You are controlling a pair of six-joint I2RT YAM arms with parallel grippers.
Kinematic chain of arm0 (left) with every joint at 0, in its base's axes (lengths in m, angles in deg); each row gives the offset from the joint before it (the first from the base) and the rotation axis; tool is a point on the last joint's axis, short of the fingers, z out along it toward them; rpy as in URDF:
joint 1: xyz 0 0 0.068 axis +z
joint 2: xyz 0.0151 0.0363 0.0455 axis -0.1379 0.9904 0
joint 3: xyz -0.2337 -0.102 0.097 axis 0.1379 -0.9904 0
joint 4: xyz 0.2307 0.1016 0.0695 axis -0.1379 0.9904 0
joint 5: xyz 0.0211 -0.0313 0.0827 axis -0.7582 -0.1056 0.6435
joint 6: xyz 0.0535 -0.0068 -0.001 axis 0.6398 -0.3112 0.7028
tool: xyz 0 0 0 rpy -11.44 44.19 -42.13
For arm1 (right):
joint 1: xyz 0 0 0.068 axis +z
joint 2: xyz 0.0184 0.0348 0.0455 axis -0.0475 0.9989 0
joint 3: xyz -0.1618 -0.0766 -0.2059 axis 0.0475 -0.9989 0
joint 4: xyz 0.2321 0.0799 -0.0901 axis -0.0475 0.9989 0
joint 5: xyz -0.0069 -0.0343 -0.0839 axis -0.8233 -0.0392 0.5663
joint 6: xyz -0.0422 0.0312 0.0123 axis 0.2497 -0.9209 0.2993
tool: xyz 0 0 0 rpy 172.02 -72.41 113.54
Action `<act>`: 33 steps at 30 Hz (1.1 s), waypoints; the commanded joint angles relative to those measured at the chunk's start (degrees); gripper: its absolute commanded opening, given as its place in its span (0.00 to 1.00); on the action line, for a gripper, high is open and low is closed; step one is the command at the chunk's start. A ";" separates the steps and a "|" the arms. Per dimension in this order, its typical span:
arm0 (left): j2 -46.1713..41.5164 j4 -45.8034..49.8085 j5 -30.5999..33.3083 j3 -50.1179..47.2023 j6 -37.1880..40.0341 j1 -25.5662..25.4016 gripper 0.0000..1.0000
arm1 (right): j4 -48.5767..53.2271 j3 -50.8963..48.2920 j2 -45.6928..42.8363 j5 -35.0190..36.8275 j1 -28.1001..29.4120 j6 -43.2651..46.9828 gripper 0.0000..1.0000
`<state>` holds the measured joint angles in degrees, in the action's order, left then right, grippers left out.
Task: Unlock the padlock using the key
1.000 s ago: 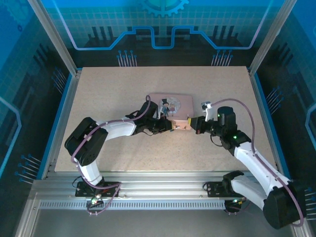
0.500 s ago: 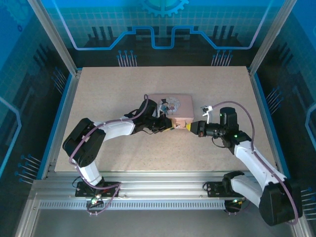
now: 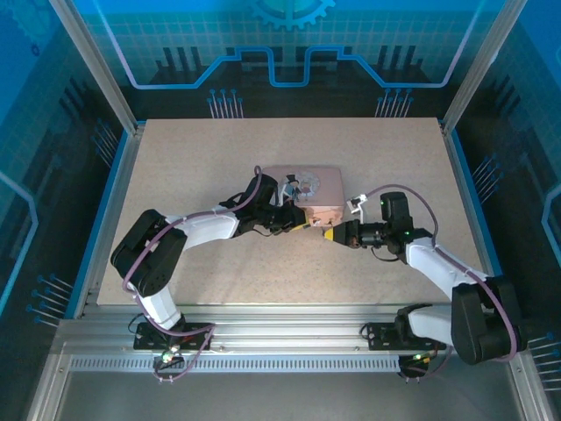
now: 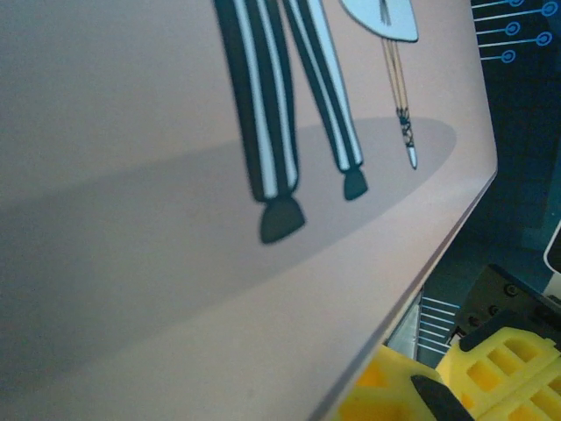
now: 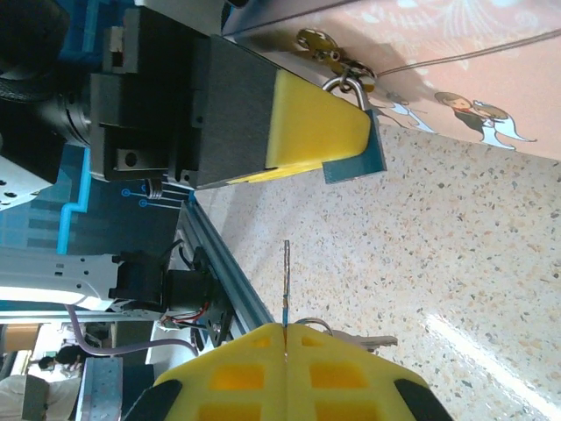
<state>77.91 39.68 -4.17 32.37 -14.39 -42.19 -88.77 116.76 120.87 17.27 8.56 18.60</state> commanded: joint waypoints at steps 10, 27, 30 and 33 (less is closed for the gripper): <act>-2.78 -4.79 -3.22 1.32 -2.38 0.43 0.08 | -13.54 -4.35 5.28 2.54 4.19 -7.37 0.00; -3.09 -14.55 -6.57 -2.53 -4.49 0.95 0.08 | -26.97 -5.07 9.12 1.49 5.52 -16.76 0.00; -2.91 -16.58 -6.88 -3.16 -5.42 0.95 0.08 | -26.86 -4.73 9.43 1.45 5.34 -17.01 0.00; -2.67 -17.59 -7.27 -3.35 -5.92 0.96 0.08 | -27.73 -4.68 9.56 1.28 4.93 -17.64 0.00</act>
<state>77.30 27.74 -7.58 29.48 -18.81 -41.49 -114.62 111.49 130.40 19.28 13.72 1.95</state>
